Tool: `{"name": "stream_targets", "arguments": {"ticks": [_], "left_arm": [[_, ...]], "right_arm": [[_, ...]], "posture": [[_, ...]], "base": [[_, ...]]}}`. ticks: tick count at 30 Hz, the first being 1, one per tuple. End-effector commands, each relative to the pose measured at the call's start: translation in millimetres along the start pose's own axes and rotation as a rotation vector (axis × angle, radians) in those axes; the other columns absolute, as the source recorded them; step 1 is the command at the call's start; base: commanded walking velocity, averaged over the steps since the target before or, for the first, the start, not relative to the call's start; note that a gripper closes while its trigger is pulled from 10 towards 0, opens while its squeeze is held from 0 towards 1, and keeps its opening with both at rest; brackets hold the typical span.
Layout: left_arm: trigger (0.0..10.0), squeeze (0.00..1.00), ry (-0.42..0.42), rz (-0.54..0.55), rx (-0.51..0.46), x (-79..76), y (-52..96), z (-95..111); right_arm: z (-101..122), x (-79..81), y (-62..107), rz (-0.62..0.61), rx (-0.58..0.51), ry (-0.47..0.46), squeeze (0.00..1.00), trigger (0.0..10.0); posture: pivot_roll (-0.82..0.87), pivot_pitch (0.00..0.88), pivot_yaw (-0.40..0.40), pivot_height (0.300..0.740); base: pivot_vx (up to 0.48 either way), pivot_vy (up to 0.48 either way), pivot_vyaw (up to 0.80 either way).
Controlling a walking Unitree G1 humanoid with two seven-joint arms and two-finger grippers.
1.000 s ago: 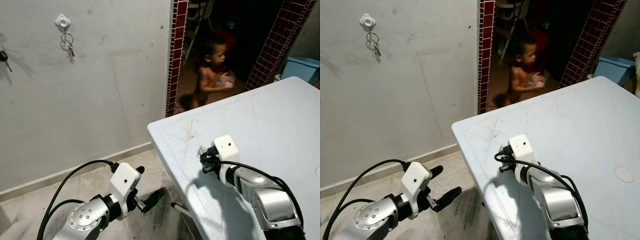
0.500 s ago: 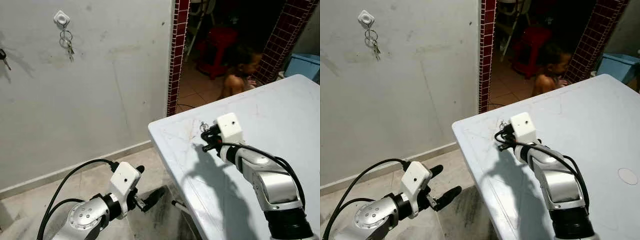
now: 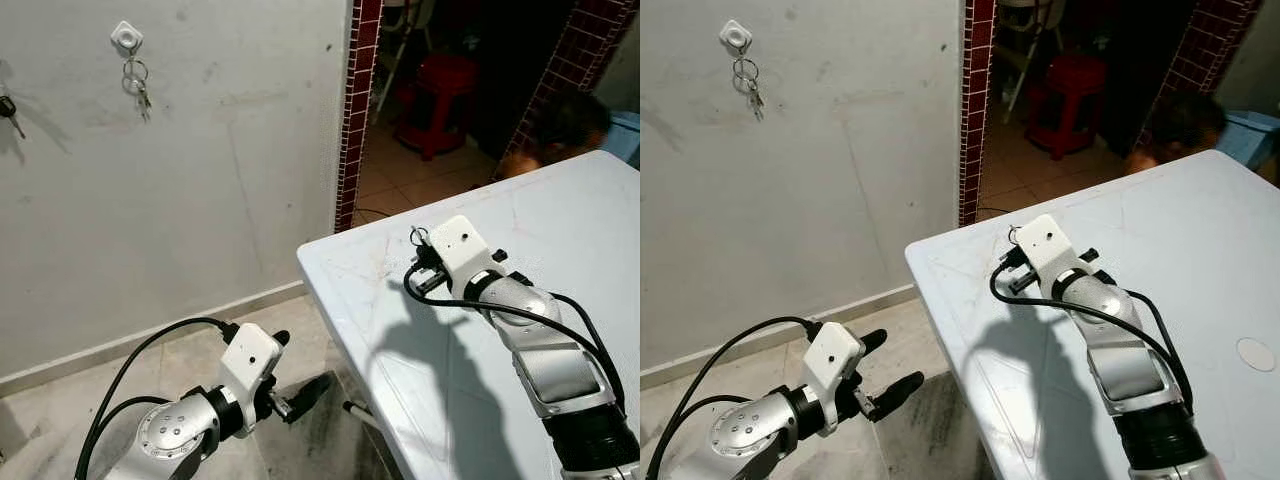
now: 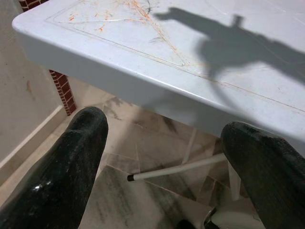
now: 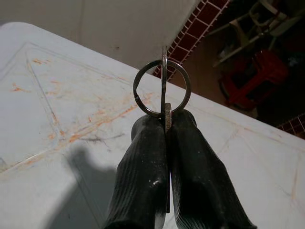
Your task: Hang keys on a hook
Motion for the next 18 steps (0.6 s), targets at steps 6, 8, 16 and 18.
{"name": "stream_targets", "arguments": {"ticks": [6, 8, 16, 18], "left_arm": [[10.0, 0.00, -0.013, 0.008, 0.017, 2.3, 1.2, -4], [10.0, 0.00, -0.013, 0.009, 0.017, 2.3, 1.3, -4], [10.0, 0.00, -0.012, 0.007, 0.018, 2.7, 1.5, -4], [10.0, 0.00, -0.014, 0.006, 0.019, 3.1, 1.0, -3]], "right_arm": [[-25, 13.5, -1.2, 0.078, 0.115, 0.041, 0.00, 10.0], [-31, 14.0, 0.2, 0.082, 0.141, 0.036, 0.00, 10.0], [-40, 17.2, 3.0, 0.114, 0.184, 0.023, 0.00, 10.0], [-42, 18.4, 2.8, 0.116, 0.198, 0.022, 0.00, 10.0]], "posture": [[0.07, 0.013, 0.002, 0.740], [0.07, 0.014, 0.002, 0.740], [0.07, 0.017, 0.004, 0.740], [0.07, 0.025, 0.004, 0.740]], "base": [[0.000, 0.000, 0.00], [0.000, 0.000, 0.00], [0.000, 0.000, 0.00], [0.000, 0.000, 0.00]]}}
Point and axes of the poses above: a point about 5 cm out from each wrist's last joint towards the gripper, its own y axis pointing back from the gripper into the wrist, its own z axis along the axis of the wrist's last joint, x = y × z, the point moved 3 cm from there along -y, pointing out of the wrist towards the gripper, and after that the axes turned 9 degrees about -y, right-handed, at the moved point
